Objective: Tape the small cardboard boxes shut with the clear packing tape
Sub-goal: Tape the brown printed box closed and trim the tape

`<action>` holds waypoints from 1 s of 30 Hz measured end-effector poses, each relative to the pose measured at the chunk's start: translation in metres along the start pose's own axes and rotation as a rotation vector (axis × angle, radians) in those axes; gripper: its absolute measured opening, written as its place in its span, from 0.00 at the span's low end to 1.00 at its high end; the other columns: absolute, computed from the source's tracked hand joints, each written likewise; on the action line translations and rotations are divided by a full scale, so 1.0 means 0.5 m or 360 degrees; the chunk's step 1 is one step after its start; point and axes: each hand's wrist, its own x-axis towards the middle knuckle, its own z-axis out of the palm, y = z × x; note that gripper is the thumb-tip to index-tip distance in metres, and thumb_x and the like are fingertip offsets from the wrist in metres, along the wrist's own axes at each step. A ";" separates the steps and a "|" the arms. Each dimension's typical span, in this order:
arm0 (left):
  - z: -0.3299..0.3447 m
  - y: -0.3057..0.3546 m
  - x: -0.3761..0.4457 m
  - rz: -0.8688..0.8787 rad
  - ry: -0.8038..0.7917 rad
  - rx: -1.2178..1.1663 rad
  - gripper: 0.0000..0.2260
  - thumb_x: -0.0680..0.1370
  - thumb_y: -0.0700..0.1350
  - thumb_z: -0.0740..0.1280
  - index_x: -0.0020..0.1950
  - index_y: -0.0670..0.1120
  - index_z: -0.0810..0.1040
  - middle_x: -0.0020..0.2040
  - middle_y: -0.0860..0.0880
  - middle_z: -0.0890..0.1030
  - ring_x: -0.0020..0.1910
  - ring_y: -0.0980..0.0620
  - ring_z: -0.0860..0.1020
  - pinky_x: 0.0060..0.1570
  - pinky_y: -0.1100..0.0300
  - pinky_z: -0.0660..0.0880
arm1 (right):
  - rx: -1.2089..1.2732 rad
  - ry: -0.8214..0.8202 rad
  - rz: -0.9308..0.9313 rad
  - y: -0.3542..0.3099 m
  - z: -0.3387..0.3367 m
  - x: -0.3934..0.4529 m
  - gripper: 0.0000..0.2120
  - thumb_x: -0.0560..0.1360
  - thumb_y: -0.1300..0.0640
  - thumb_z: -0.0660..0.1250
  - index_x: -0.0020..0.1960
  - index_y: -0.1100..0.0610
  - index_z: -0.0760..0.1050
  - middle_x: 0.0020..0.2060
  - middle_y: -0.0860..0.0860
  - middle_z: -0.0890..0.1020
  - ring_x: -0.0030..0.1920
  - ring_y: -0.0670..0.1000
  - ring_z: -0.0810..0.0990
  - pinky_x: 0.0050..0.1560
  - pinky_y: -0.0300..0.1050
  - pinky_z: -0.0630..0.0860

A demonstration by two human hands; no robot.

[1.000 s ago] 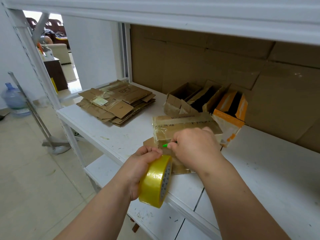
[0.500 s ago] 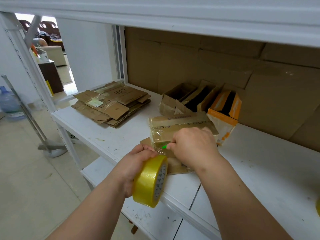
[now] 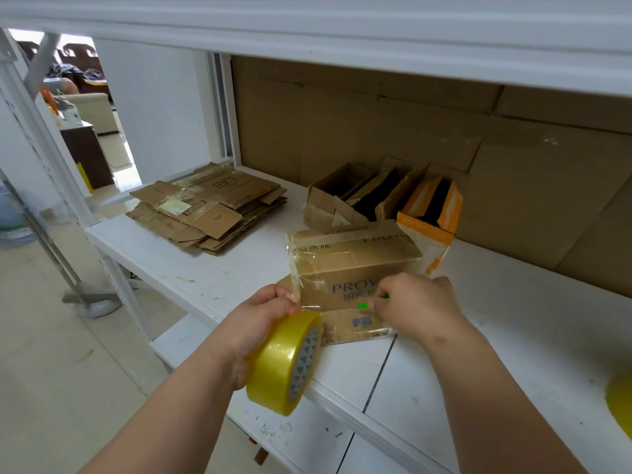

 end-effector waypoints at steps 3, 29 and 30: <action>0.002 0.002 0.001 -0.0001 -0.0015 0.0046 0.04 0.75 0.42 0.69 0.44 0.51 0.80 0.45 0.43 0.81 0.44 0.41 0.78 0.46 0.50 0.75 | 0.0017 -0.0099 0.0110 0.025 0.046 -0.008 0.09 0.80 0.51 0.56 0.46 0.48 0.73 0.40 0.46 0.81 0.44 0.50 0.78 0.55 0.51 0.59; -0.020 0.009 -0.013 0.0230 -0.0014 0.0034 0.06 0.73 0.48 0.73 0.46 0.47 0.81 0.57 0.46 0.83 0.57 0.38 0.80 0.60 0.35 0.73 | 0.0243 0.0601 -0.0655 -0.109 0.064 0.044 0.21 0.74 0.41 0.69 0.66 0.41 0.75 0.68 0.43 0.75 0.70 0.50 0.67 0.65 0.50 0.52; -0.021 0.011 -0.014 0.0262 -0.0006 0.0024 0.03 0.75 0.46 0.72 0.46 0.47 0.81 0.57 0.50 0.84 0.58 0.41 0.81 0.62 0.36 0.74 | 0.0216 0.0609 -0.0650 -0.112 0.066 0.044 0.21 0.73 0.42 0.70 0.66 0.42 0.76 0.68 0.44 0.75 0.69 0.50 0.68 0.64 0.50 0.53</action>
